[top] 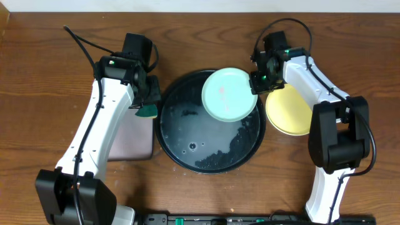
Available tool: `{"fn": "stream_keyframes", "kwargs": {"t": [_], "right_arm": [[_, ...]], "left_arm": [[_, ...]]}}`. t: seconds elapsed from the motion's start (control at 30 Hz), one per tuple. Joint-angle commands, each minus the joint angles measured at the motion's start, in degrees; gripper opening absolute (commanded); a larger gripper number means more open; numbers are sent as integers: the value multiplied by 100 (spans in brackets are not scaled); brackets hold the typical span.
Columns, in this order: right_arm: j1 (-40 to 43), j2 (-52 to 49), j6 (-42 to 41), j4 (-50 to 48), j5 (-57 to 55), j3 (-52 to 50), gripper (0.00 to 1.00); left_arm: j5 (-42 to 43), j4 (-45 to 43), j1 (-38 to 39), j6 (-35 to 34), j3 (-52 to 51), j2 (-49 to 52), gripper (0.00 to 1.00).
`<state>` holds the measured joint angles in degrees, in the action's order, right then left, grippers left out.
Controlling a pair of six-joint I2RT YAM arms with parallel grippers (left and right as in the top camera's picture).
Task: Clean dirty plates on tray and stack at the side
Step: 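Move the right gripper to the remaining pale green plate rim and grasp it, then bring the sponge in the left gripper over the held green plate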
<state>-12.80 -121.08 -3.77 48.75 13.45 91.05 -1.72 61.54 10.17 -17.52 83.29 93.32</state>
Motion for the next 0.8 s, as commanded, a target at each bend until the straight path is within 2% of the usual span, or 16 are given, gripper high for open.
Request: {"fn": "stream_keyframes", "kwargs": {"t": [0.0,0.1,0.4,0.77], "right_arm": [[-151,376,-734,87,404,197,1],[-289,463,-1082,251,402,197,1],[-765,297,-1405,588,111,94,1],[-1075,282,-2009,-367,-118,-909,1]], "left_arm": [[-66,7,-24,103,-20,-44,7],[-44,-20,-24,92,-20,-42,7],[-22,-118,-11,57,-26,-42,7],[273,-216,-7,-33,-31,-39,7]]}}
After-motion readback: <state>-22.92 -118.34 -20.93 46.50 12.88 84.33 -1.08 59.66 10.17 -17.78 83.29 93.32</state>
